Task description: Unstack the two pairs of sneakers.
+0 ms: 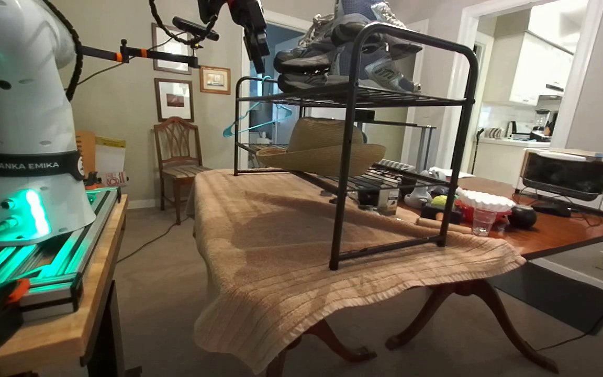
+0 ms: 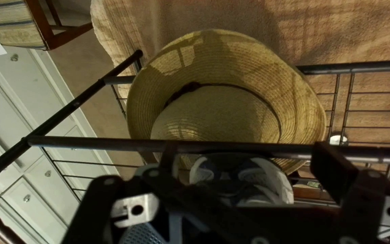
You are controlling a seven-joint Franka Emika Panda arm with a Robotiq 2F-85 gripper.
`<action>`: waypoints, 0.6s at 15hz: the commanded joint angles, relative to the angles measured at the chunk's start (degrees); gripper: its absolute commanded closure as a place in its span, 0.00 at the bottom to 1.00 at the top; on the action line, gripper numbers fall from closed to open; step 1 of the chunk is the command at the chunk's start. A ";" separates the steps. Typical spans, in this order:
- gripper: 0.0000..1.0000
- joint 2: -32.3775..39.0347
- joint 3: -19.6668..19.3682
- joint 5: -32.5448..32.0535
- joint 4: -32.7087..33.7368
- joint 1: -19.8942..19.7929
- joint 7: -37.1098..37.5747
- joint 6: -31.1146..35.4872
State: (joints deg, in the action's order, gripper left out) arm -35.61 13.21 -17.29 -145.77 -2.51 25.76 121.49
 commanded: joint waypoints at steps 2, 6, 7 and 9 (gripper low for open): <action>0.00 1.02 1.18 -1.26 3.78 -1.34 2.77 0.32; 0.00 2.54 1.74 -4.38 6.18 -2.77 3.48 2.92; 0.00 3.26 2.33 -5.79 6.80 -3.64 4.77 3.87; 0.00 4.86 2.76 -7.90 7.86 -4.40 5.20 5.89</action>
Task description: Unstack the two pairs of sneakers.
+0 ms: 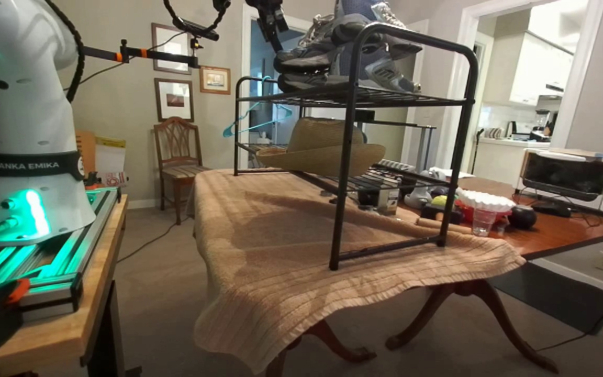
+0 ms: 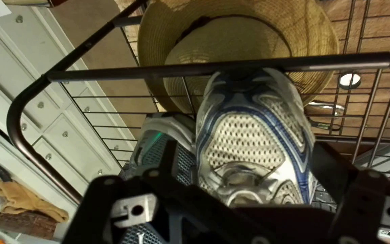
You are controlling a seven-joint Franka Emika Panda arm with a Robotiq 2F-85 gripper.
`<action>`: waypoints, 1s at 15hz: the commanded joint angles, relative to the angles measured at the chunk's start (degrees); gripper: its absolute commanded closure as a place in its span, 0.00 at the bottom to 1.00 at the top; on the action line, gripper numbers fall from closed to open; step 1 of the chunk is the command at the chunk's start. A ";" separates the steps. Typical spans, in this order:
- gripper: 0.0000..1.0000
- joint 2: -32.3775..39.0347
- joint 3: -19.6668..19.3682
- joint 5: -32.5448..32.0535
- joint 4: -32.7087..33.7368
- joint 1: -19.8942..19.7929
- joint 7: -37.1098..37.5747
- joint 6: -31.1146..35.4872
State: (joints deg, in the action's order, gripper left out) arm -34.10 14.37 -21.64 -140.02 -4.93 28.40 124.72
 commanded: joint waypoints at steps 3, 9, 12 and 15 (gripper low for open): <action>0.00 6.22 2.16 -6.67 3.45 -2.78 3.37 6.77; 0.00 8.68 2.98 -13.28 4.15 -4.45 7.45 12.94; 0.00 9.98 3.01 -16.70 4.43 -4.82 10.62 13.90; 0.00 11.66 2.36 -19.02 4.46 -4.04 13.00 14.82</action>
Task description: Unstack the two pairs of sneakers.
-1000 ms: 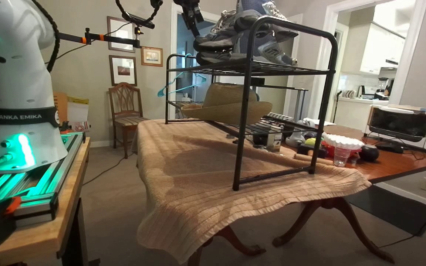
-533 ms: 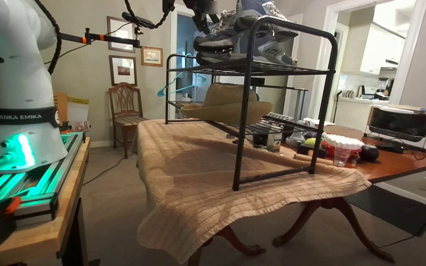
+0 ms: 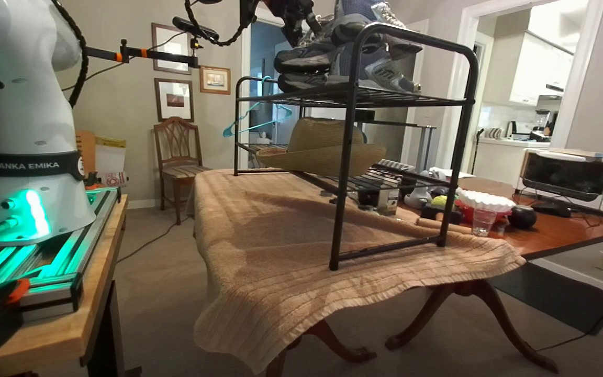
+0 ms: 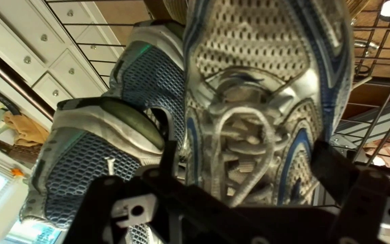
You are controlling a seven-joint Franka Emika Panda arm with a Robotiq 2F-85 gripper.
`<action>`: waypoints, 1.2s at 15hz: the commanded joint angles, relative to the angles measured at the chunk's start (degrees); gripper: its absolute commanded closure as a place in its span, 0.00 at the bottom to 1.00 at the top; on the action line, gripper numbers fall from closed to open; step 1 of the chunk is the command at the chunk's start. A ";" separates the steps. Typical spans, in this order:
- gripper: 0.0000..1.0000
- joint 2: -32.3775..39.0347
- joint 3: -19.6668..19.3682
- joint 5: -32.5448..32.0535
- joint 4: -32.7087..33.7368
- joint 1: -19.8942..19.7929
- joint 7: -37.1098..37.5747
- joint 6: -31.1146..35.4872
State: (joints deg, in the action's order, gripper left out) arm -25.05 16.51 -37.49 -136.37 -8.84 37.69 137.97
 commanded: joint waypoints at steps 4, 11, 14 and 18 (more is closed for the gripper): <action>0.00 4.53 -0.38 -4.81 0.76 0.55 5.42 3.61; 0.55 5.54 -1.45 -6.33 1.10 1.76 7.64 3.54; 0.73 4.47 -2.20 -4.83 0.76 2.88 6.74 3.70; 1.00 0.96 -3.12 -3.11 -0.43 4.83 5.77 3.28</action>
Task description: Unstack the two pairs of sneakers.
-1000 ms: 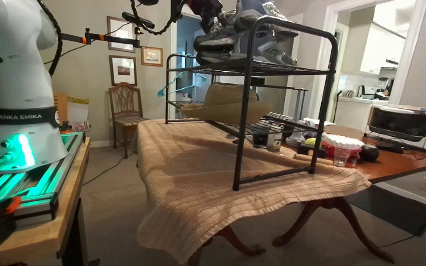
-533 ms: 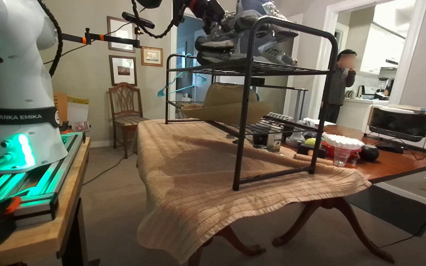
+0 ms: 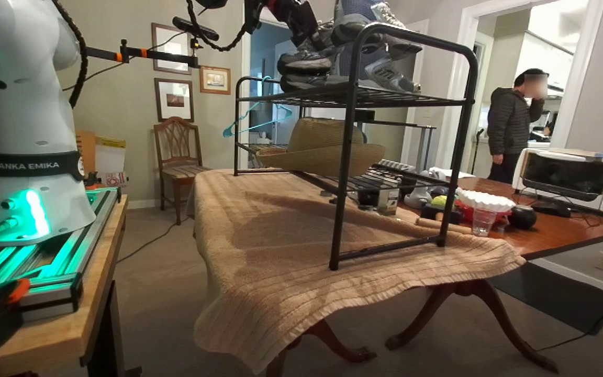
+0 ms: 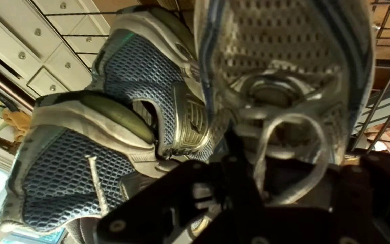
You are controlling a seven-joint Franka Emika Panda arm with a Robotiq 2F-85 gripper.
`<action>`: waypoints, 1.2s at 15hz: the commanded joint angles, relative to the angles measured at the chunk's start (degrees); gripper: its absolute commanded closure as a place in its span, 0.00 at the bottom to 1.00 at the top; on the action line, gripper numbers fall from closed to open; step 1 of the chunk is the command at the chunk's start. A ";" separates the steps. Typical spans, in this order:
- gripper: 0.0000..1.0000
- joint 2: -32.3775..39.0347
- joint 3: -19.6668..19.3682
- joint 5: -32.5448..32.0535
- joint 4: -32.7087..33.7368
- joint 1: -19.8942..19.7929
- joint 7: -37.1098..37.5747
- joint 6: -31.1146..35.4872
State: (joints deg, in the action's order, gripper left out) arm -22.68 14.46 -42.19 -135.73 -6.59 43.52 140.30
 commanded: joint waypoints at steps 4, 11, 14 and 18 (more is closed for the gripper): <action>1.00 -4.31 -0.43 1.14 -1.80 3.38 1.25 0.77; 1.00 -4.63 -0.33 2.56 -1.75 5.06 0.74 0.95; 1.00 -4.39 -0.35 4.71 -1.39 6.21 -0.09 1.03; 1.00 -4.50 0.62 7.50 -1.40 7.62 -0.82 1.28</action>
State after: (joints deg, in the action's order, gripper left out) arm -26.24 14.61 -37.18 -136.62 0.11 43.66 140.35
